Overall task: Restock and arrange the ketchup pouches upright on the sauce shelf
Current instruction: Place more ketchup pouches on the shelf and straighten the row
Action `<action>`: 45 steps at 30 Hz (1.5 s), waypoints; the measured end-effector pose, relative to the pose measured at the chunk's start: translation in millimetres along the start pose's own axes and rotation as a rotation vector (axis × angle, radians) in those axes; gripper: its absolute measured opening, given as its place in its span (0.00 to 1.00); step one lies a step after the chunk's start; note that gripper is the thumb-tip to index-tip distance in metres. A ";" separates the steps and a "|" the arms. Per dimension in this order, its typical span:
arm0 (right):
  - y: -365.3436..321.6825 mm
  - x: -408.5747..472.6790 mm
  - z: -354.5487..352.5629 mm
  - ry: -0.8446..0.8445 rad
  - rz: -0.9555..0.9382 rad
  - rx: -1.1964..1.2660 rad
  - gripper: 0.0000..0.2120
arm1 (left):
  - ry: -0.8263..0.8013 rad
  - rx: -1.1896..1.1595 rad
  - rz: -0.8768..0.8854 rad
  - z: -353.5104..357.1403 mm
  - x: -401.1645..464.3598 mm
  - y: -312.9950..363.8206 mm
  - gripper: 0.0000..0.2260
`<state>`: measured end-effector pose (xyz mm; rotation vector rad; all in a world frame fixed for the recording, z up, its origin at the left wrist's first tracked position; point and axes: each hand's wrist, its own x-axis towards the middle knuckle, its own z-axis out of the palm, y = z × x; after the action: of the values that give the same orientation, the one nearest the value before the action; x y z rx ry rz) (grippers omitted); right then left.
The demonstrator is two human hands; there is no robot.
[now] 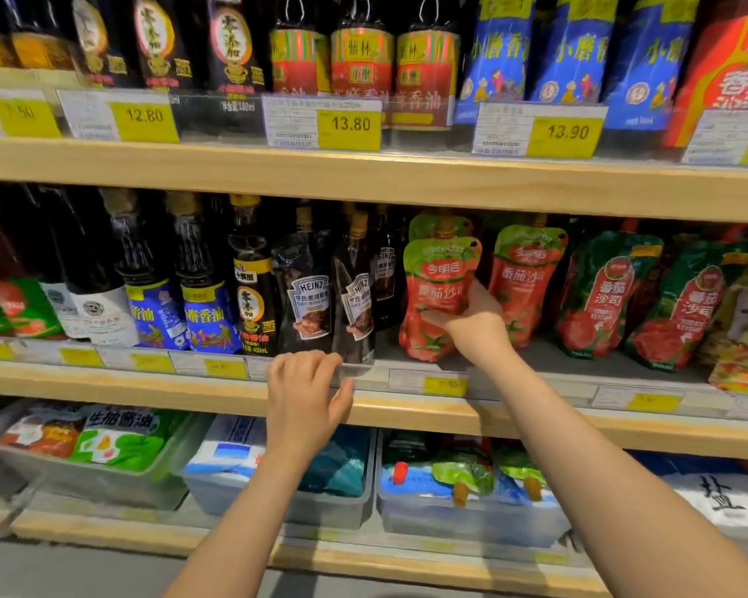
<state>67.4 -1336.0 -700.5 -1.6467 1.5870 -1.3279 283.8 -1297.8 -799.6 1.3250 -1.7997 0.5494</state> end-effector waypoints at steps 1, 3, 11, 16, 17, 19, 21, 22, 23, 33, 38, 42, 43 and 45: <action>3.9 4.9 0.2 -0.017 0.040 -0.013 0.30 | 0.012 0.002 0.007 1.2 -0.1 -0.7 0.12; 8.9 12.1 -0.2 -0.036 0.090 -0.029 0.31 | 0.030 0.010 0.012 3.3 -0.5 -1.0 0.12; 19.0 2.5 5.0 0.076 0.171 -0.433 0.31 | 0.059 -0.009 0.004 8.9 -2.9 -2.0 0.11; 14.4 24.6 17.5 0.052 0.245 -0.419 0.31 | 0.081 -0.031 0.005 12.2 -3.9 -4.8 0.11; 14.5 27.6 20.2 0.065 0.236 -0.420 0.30 | 0.082 -0.030 0.006 12.7 -4.1 -5.3 0.11; 16.0 31.3 24.9 0.089 0.224 -0.429 0.29 | 0.080 -0.026 0.003 13.5 -4.2 -5.4 0.11; 17.5 33.8 27.6 0.107 0.221 -0.427 0.29 | 0.083 -0.019 0.004 14.5 -4.8 -5.9 0.11; 18.3 35.0 28.3 0.114 0.222 -0.421 0.29 | 0.084 -0.016 0.008 15.0 -5.0 -6.3 0.11; 18.5 35.2 28.8 0.119 0.222 -0.416 0.28 | 0.084 -0.013 0.012 15.3 -5.0 -6.7 0.11; 13.8 1.0 -4.2 0.080 0.092 -0.278 0.29 | -0.060 -0.040 -0.054 -4.9 -1.0 5.5 0.15; 38.4 -79.8 -60.5 0.138 -0.167 -0.199 0.15 | 0.068 -0.324 -0.105 -6.3 -33.6 50.5 0.15; 83.3 -138.6 -83.5 0.069 -0.184 -0.259 0.11 | -0.157 -0.441 0.068 16.8 -85.2 115.1 0.13; 96.8 -148.4 -84.9 0.047 -0.162 -0.296 0.11 | -0.264 -0.423 0.069 25.8 -95.0 125.8 0.13; 121.1 -161.7 -83.9 -0.016 -0.105 -0.354 0.11 | -0.458 -0.353 -0.005 43.1 -106.9 139.9 0.13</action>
<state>-37.6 -1185.6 -819.7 -1.9661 1.8285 -1.1256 150.9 -1219.2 -894.6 1.2700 -2.1355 -0.0920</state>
